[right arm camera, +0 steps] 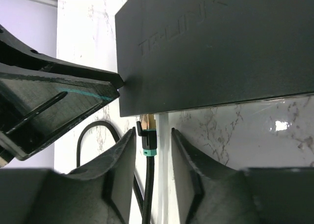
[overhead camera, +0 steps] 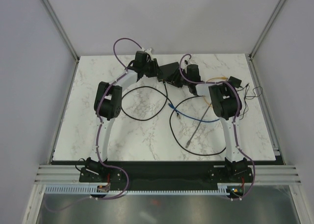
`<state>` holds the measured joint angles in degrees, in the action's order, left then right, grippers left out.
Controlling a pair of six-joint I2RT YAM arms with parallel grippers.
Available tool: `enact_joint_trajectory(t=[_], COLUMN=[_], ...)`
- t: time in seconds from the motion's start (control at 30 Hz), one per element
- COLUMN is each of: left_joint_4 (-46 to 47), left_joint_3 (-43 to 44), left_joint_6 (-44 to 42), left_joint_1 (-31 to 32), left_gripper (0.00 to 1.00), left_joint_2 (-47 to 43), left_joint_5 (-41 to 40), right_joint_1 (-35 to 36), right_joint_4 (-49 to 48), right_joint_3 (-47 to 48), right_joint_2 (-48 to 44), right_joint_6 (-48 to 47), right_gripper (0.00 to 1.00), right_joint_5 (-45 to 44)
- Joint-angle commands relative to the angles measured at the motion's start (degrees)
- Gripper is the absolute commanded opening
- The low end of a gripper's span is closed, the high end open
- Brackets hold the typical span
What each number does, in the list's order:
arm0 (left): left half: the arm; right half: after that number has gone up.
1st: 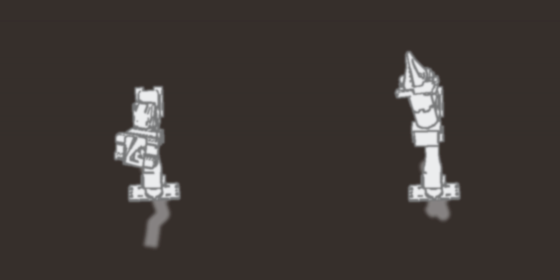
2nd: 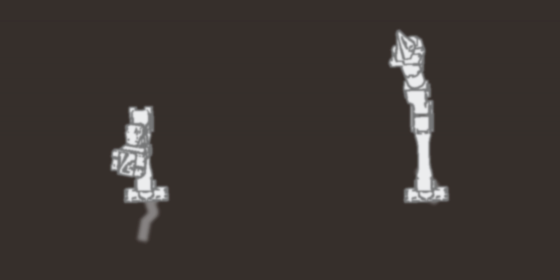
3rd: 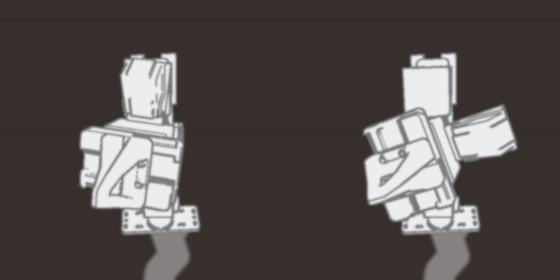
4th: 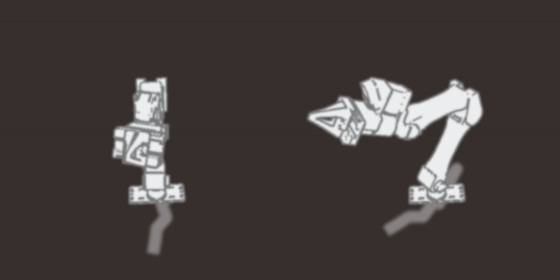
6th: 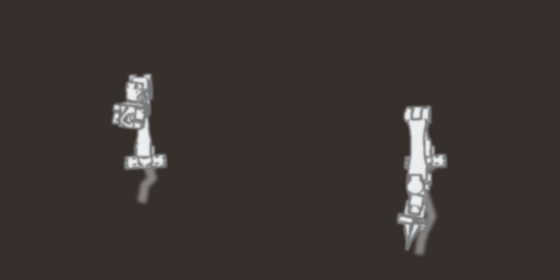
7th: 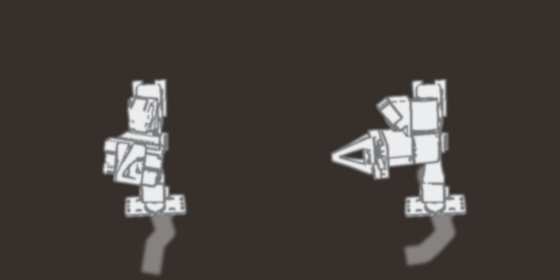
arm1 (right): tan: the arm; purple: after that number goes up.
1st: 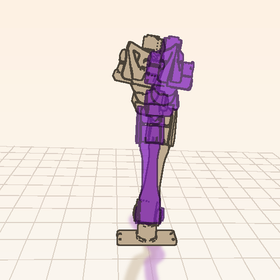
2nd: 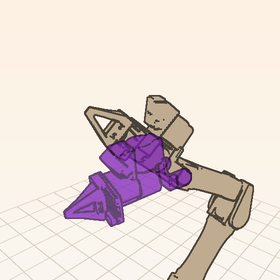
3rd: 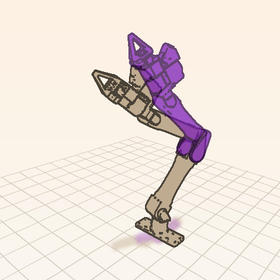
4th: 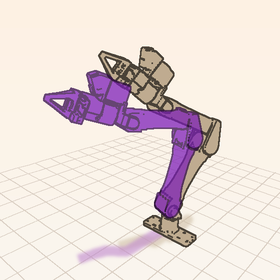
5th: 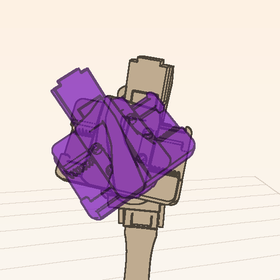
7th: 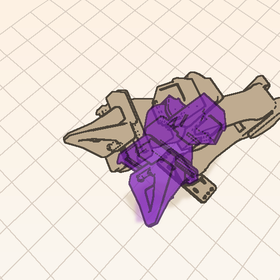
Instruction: Pull the plug from the switch port
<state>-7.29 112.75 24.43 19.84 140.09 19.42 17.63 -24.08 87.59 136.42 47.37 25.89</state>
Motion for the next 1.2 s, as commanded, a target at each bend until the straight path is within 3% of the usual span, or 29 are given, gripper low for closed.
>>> enact_joint_trajectory(t=[0.0, 0.5, 0.73, 0.77, 0.8, 0.83, 1.17], left_joint_4=[-1.32, -1.50, -1.85, -1.94, -2.29, -2.38, -4.93], left_joint_3=[1.77, 1.95, 2.12, 2.12, 2.39, 2.65, 7.92], left_joint_6=[0.80, 0.80, 0.89, 0.89, 0.89, 0.89, 3.17], left_joint_1=[0.03, 0.03, 0.12, 0.12, 0.03, 0.03, 0.12], left_gripper=[0.38, 0.37, 0.37, 0.36, 0.37, 0.36, 0.36], left_joint_2=[0.97, 1.50, 1.59, 1.67, 1.76, 1.85, 5.72], left_joint_5=[-0.70, -0.26, -0.17, -0.35, -0.35, -0.43, 1.59], right_joint_1=[0.74, 1.71, 1.71, 1.71, 1.71, 1.71, 1.97], right_joint_4=[-2.38, -2.82, -0.63, 0.42, 1.91, 4.45, 21.08], right_joint_3=[1.70, 2.85, 4.25, 4.78, 5.48, 5.75, 4.79], right_joint_2=[2.01, 4.20, 6.22, 6.84, 7.02, 7.10, 2.98], right_joint_6=[1.40, 3.95, 7.38, 7.99, 8.34, 8.70, 5.19], right_gripper=[0.41, 0.34, 0.19, 0.15, 0.03, 0.00, 0.00], right_joint_5=[1.27, -0.93, -1.46, -1.63, -1.81, -2.16, -8.12])
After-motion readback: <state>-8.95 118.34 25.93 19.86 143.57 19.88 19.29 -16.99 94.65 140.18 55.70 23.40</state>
